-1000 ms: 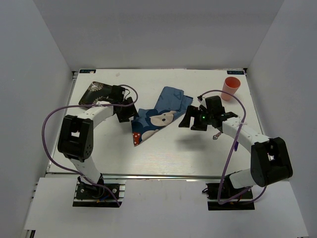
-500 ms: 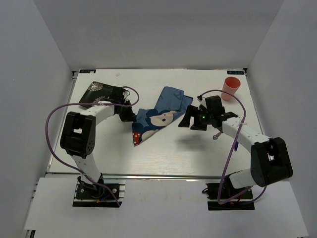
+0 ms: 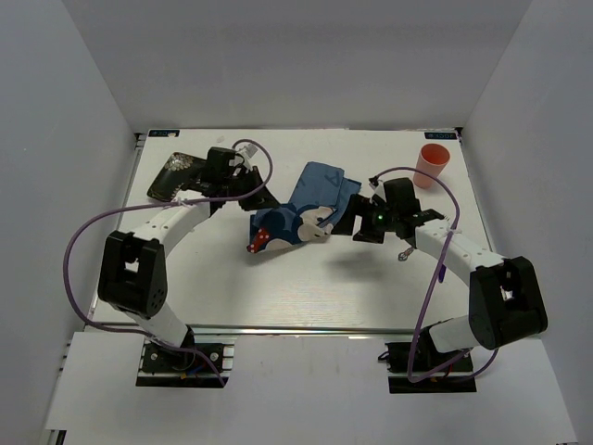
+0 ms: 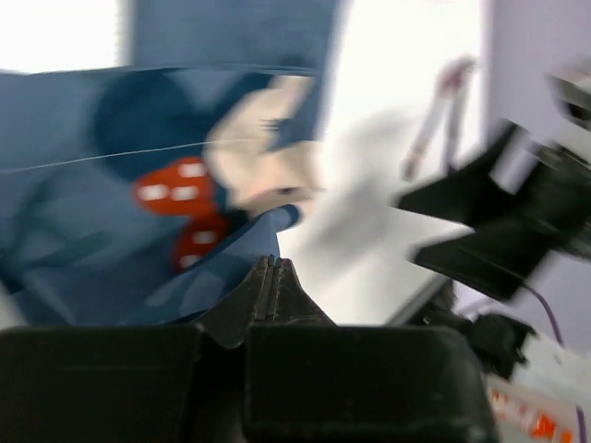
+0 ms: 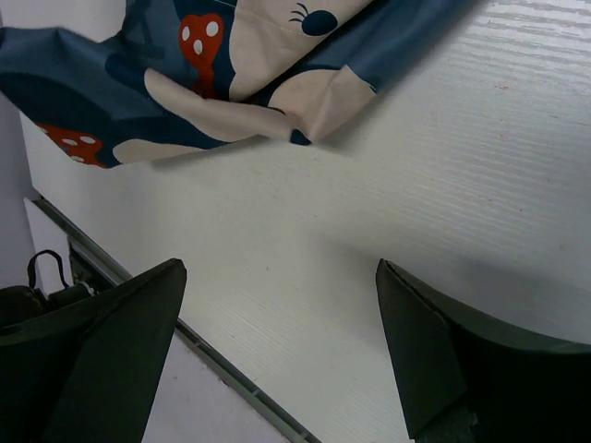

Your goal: Set the dinner table for one person

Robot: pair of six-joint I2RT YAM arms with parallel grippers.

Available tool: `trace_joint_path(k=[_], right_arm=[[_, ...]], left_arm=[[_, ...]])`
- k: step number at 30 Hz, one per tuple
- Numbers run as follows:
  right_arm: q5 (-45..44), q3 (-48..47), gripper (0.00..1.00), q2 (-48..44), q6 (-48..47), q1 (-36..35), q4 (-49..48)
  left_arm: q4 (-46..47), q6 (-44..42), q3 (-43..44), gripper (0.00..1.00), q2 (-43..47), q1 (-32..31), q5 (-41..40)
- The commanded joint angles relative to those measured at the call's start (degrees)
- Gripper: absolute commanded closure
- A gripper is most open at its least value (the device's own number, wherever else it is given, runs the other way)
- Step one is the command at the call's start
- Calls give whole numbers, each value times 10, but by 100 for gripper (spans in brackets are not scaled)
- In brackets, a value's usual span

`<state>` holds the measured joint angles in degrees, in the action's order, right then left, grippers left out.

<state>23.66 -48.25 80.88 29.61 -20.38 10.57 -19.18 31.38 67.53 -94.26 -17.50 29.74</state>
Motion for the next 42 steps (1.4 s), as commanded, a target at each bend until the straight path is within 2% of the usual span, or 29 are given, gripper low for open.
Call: trace_joint_path(k=[1,9,16,26,32,36,38,42], right_arm=[[14,-28,11,-13,33,-13,-33],[2,-4,11,-64,187,-57,-85],[-19,107,11,-121,359,-96,-165],[-77,136,11,-134,453,-147,-155],[-93,185,14,-100,508,-154,-219],[-128,221,19,-111,546,-151,-269],[-132,228,19,-116,546,-150,-282],[-190,210,11,-164,501,-150,-211]], left_arm=[[65,12,-10,100,46,-25,91],[103,-16,-56,100,87,-116,127],[138,-30,-116,100,112,-163,96],[133,-44,-103,100,113,-208,52],[168,-38,-115,100,114,-232,53],[184,-44,-135,100,127,-245,55],[185,-47,-139,100,131,-250,47],[164,-55,-139,100,132,-250,25]])
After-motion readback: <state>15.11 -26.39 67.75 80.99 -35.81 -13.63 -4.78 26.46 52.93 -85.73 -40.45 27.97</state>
